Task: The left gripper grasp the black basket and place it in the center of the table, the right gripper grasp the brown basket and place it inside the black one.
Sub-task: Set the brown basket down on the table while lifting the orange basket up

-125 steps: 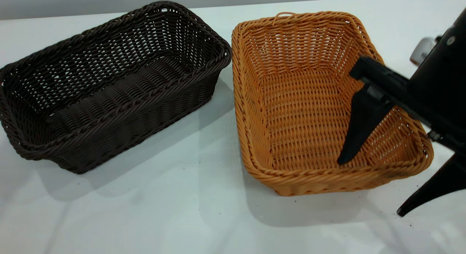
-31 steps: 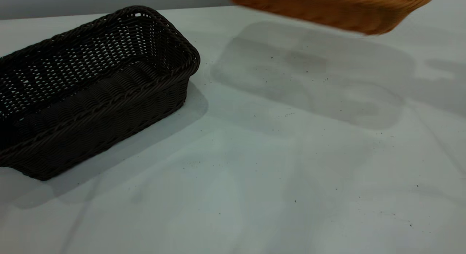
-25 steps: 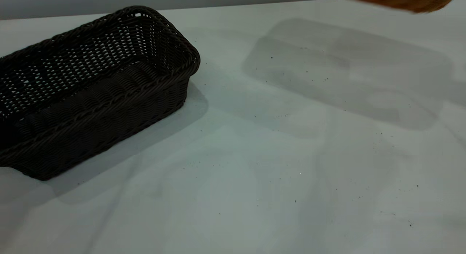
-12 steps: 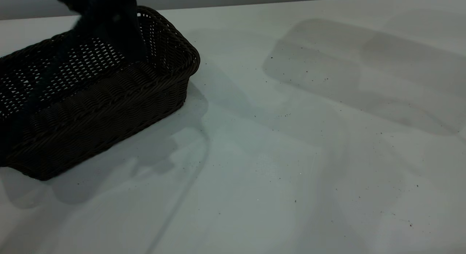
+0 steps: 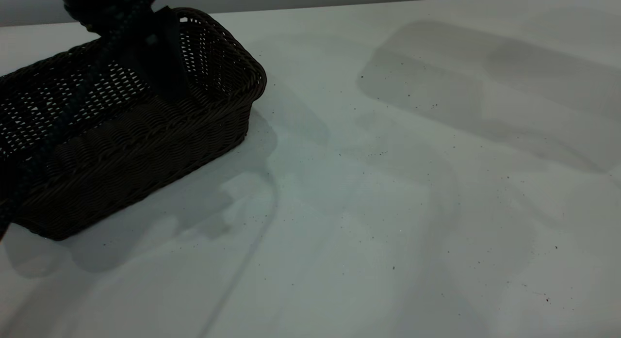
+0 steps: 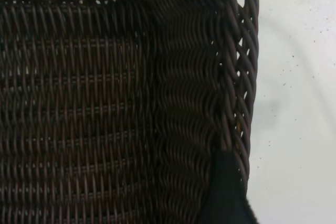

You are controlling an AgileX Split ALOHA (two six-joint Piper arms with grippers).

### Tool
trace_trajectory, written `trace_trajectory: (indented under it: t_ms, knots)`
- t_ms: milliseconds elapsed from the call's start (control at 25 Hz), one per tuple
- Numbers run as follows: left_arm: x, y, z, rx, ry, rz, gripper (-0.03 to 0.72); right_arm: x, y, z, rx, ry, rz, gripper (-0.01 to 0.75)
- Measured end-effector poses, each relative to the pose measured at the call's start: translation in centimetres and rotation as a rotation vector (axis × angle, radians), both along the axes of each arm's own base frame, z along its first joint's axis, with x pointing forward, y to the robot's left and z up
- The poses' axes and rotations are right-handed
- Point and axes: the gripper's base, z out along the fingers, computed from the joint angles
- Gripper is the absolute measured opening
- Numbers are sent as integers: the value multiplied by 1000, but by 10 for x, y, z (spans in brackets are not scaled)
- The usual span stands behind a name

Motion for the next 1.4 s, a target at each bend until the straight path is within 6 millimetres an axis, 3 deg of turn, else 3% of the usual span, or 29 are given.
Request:
trace_trajectory:
  t_ms: [920, 1040, 1240, 1400]
  knots:
    - [13, 2, -70, 128, 100, -53, 433, 0, 2, 2, 8, 5, 24, 115]
    - [14, 3, -73, 138, 96, -60, 382, 0, 2, 2, 7, 5, 25, 115]
    - [13, 3, -73, 140, 98, -100, 195, 0, 2, 2, 7, 5, 25, 115]
    - [10, -1, -73, 153, 98, -197, 190, 0, 2, 2, 4, 3, 26, 115]
